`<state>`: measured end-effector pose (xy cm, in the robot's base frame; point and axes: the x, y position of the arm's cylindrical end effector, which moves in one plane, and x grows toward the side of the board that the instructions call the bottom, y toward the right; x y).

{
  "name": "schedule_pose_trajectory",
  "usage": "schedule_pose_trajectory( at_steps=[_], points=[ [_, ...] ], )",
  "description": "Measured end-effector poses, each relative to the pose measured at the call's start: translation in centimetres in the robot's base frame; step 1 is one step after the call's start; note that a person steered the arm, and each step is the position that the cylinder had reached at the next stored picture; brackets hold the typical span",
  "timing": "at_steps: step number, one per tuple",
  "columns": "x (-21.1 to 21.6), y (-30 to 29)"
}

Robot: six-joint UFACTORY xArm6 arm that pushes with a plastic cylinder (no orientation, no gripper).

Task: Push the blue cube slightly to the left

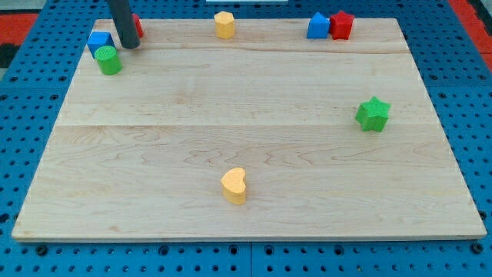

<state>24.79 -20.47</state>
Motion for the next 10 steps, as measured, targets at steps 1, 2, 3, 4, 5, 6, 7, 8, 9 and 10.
schedule_pose_trajectory(
  at_steps=[1, 2, 3, 4, 5, 6, 7, 8, 9, 10],
  points=[
    [-0.9, -0.4],
    [-2.7, -3.0],
    [-3.3, -4.2],
    [-2.4, -7.9],
    [-2.2, -10.0],
    [-0.1, -8.9],
    [1.6, -6.4],
    [3.2, -5.5],
    [0.9, -5.1],
    [0.2, -3.7]
  ],
)
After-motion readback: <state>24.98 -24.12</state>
